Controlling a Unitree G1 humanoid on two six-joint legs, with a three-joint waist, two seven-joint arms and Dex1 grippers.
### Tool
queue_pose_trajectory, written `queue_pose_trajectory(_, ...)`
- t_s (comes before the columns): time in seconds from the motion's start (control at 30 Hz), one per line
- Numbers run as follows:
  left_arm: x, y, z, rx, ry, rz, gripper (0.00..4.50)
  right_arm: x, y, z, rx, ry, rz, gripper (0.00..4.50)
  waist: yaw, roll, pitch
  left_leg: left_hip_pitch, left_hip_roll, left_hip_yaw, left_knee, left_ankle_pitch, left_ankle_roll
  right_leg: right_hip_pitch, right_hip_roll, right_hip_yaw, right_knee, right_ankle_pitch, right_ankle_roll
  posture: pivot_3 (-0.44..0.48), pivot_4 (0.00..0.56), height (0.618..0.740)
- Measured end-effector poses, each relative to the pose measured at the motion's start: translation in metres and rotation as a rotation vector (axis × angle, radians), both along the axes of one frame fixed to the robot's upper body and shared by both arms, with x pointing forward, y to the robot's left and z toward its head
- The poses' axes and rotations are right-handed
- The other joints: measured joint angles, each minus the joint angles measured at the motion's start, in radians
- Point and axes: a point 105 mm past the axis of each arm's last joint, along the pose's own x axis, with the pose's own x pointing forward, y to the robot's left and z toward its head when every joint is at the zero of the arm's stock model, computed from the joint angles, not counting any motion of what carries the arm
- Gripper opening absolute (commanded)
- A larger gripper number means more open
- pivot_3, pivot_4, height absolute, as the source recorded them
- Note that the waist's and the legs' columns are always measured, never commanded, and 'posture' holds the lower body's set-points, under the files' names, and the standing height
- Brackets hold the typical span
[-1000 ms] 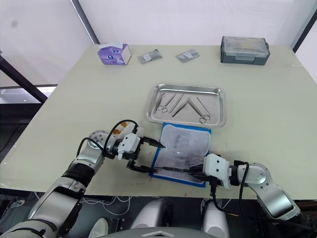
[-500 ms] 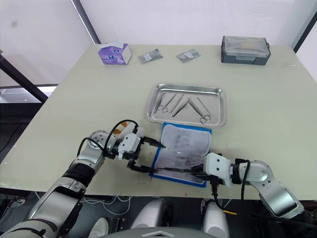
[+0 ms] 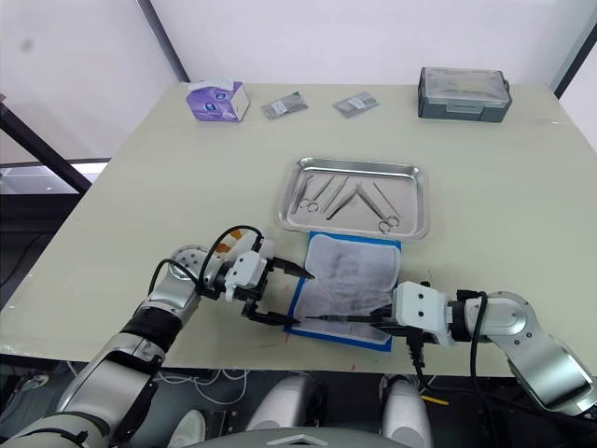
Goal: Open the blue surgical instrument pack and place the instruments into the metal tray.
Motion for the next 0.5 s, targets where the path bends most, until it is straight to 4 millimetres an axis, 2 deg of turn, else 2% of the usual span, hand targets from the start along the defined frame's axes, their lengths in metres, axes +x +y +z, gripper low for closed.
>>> queue_pose_trajectory(0.23, 0.000, -0.002, 0.000, -0.004, 0.001, -0.004, 4.50, 0.000, -0.010, 0.005, -0.045, -0.008, 0.007, 0.03, 0.008, -0.001, 0.000, 0.003, 0.000, 0.007, 0.000, -0.002, 0.004, 0.000, 0.000, 0.007, -0.001, 0.001, 0.002, 0.000, 0.150, 0.731)
queue_pose_trajectory(0.5, -0.001, -0.002, -0.001, -0.005, 0.002, -0.005, 4.50, -0.001, -0.013, 0.006, -0.052, -0.017, 0.011, 0.03, 0.008, -0.001, 0.000, 0.004, 0.000, 0.011, 0.000, -0.004, 0.006, 0.000, -0.001, 0.011, -0.001, 0.001, 0.003, 0.000, 0.150, 0.731)
